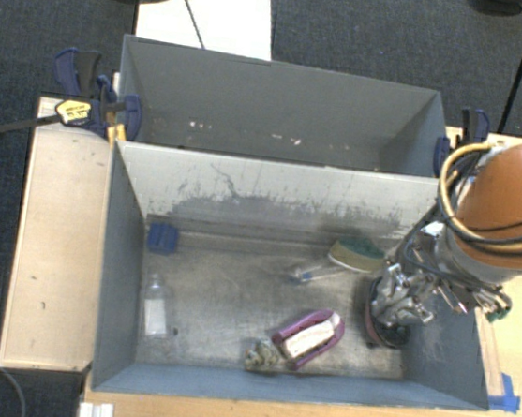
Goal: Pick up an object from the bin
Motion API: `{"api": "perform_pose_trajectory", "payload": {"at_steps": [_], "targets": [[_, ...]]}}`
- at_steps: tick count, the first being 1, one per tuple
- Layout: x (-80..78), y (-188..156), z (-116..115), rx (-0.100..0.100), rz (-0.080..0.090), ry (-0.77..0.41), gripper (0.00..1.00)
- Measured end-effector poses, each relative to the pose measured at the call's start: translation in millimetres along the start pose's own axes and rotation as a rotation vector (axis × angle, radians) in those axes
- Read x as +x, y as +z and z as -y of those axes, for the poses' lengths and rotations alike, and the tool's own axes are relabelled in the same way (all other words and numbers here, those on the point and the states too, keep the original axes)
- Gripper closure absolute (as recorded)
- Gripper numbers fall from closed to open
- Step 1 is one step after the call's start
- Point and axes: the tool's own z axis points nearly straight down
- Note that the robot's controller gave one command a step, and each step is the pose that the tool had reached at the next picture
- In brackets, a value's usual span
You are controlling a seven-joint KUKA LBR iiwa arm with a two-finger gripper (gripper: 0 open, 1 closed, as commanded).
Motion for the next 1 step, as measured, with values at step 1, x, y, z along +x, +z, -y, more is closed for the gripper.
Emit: {"api": "perform_pose_trajectory", "payload": {"at_steps": [1], "targets": [[0.6,1.4,-0.5,-0.003,-0.002,0.001,0.0]]}}
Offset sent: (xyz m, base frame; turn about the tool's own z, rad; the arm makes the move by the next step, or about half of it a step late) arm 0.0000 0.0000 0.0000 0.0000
